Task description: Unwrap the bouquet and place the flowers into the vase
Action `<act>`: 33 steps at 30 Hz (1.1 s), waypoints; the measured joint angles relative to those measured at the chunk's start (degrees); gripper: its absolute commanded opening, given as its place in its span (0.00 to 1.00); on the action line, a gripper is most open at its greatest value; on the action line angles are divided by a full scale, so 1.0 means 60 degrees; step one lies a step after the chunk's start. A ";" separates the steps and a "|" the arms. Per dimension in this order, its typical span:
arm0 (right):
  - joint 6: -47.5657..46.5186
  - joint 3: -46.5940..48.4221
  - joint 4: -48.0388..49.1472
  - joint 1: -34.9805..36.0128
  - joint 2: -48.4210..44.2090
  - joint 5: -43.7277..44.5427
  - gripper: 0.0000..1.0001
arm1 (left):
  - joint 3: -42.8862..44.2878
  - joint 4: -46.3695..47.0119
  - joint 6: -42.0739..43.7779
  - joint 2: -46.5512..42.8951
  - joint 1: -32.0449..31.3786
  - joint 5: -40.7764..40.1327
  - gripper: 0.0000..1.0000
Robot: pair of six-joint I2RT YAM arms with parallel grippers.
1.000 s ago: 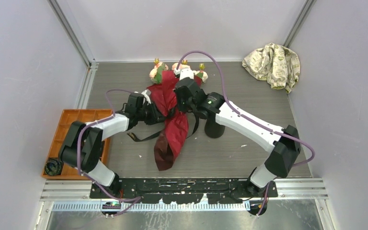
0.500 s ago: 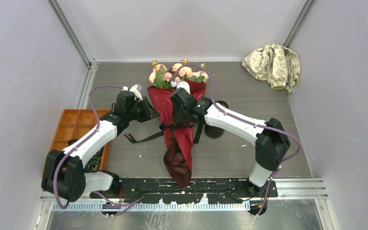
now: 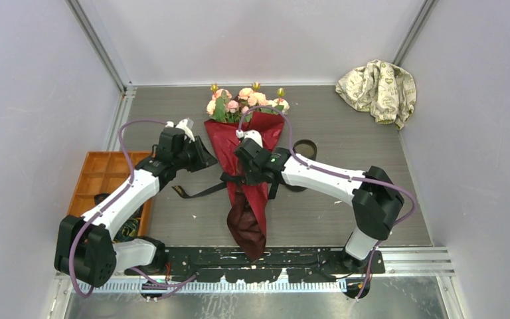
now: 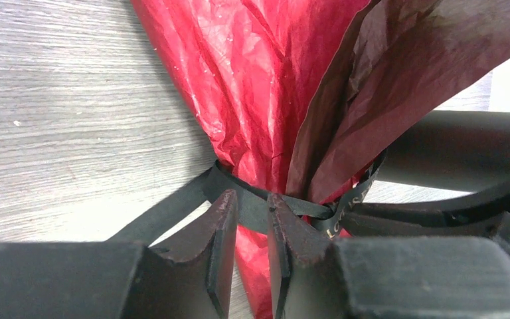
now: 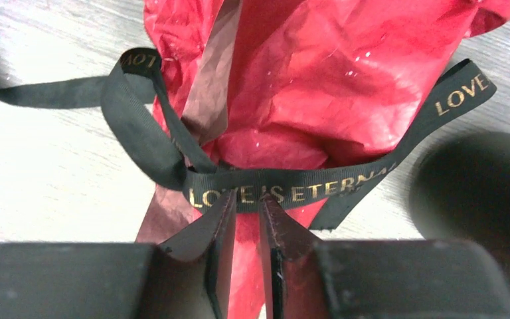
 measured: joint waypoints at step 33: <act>-0.2222 0.5253 -0.2397 0.1286 0.4029 0.0841 0.43 | 0.2004 -0.5005 -0.0069 -0.5497 -0.0058 -0.6003 0.31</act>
